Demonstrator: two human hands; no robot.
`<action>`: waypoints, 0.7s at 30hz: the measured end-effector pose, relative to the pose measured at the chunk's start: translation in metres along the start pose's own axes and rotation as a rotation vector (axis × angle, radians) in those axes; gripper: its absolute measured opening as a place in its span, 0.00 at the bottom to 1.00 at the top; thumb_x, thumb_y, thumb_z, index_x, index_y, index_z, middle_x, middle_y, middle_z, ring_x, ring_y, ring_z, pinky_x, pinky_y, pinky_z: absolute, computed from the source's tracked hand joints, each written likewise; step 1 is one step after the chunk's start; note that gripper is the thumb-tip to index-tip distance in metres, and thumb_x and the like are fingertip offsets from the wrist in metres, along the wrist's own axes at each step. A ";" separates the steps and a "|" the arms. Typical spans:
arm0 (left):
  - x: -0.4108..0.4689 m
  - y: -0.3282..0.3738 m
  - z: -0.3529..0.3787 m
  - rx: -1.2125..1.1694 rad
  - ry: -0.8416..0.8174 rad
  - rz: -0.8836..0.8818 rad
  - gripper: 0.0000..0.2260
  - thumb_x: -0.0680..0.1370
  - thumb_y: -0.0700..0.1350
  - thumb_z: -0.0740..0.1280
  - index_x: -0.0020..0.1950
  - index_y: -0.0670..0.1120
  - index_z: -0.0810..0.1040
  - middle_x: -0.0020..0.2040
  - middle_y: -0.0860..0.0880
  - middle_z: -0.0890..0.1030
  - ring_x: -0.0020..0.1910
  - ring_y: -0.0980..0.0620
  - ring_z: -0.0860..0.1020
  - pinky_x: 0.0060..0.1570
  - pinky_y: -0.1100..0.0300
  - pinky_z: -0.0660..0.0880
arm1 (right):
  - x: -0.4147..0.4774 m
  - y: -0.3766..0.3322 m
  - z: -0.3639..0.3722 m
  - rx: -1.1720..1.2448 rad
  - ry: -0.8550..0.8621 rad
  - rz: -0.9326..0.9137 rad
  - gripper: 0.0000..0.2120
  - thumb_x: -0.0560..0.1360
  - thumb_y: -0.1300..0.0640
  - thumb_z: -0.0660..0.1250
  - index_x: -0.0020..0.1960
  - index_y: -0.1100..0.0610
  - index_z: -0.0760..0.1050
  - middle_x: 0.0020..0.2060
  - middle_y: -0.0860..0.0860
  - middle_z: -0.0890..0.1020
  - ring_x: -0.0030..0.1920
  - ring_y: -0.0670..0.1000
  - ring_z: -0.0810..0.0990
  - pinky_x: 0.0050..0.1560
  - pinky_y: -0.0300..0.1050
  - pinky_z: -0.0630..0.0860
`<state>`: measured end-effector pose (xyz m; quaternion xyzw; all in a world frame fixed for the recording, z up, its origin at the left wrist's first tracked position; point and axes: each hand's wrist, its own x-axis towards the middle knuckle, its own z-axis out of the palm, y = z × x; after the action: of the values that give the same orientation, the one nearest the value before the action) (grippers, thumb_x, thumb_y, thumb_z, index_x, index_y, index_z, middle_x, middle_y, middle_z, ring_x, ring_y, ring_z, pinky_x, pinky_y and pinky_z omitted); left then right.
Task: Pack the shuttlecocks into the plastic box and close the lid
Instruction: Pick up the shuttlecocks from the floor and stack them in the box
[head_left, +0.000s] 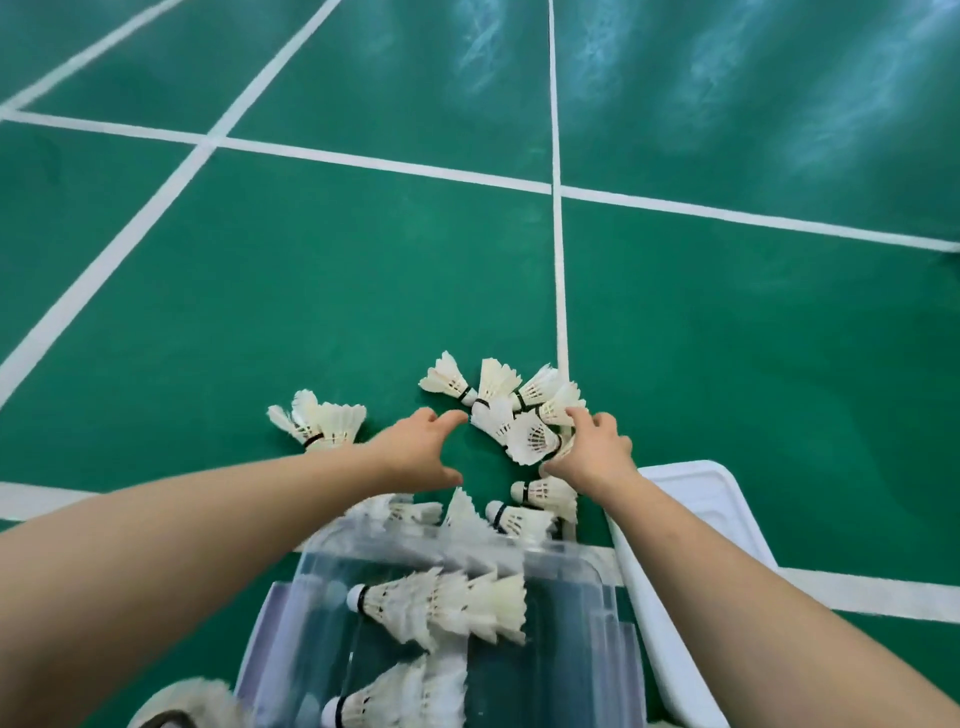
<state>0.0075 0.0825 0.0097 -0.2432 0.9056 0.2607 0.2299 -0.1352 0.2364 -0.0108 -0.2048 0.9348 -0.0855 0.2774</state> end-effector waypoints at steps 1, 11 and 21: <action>0.011 0.001 0.005 -0.024 0.002 0.002 0.36 0.74 0.53 0.68 0.76 0.56 0.50 0.71 0.44 0.63 0.63 0.45 0.71 0.62 0.53 0.71 | 0.011 0.003 0.002 -0.003 0.015 -0.003 0.39 0.69 0.49 0.71 0.74 0.47 0.55 0.73 0.56 0.57 0.69 0.64 0.61 0.65 0.54 0.66; 0.088 -0.006 0.038 -0.372 0.070 -0.093 0.38 0.72 0.53 0.70 0.75 0.55 0.52 0.73 0.47 0.62 0.67 0.47 0.69 0.63 0.57 0.67 | 0.079 -0.012 0.022 0.094 -0.143 -0.193 0.27 0.71 0.54 0.68 0.68 0.47 0.66 0.65 0.54 0.73 0.61 0.57 0.75 0.59 0.47 0.73; 0.075 0.025 0.025 -0.414 0.199 -0.047 0.07 0.76 0.44 0.65 0.50 0.43 0.79 0.49 0.46 0.80 0.46 0.48 0.76 0.41 0.61 0.65 | 0.051 -0.021 0.006 0.273 0.011 -0.254 0.20 0.74 0.64 0.61 0.62 0.49 0.75 0.58 0.52 0.80 0.49 0.52 0.77 0.46 0.40 0.72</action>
<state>-0.0576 0.0913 -0.0411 -0.3304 0.8452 0.4102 0.0908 -0.1637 0.1954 -0.0347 -0.2811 0.8827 -0.2469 0.2845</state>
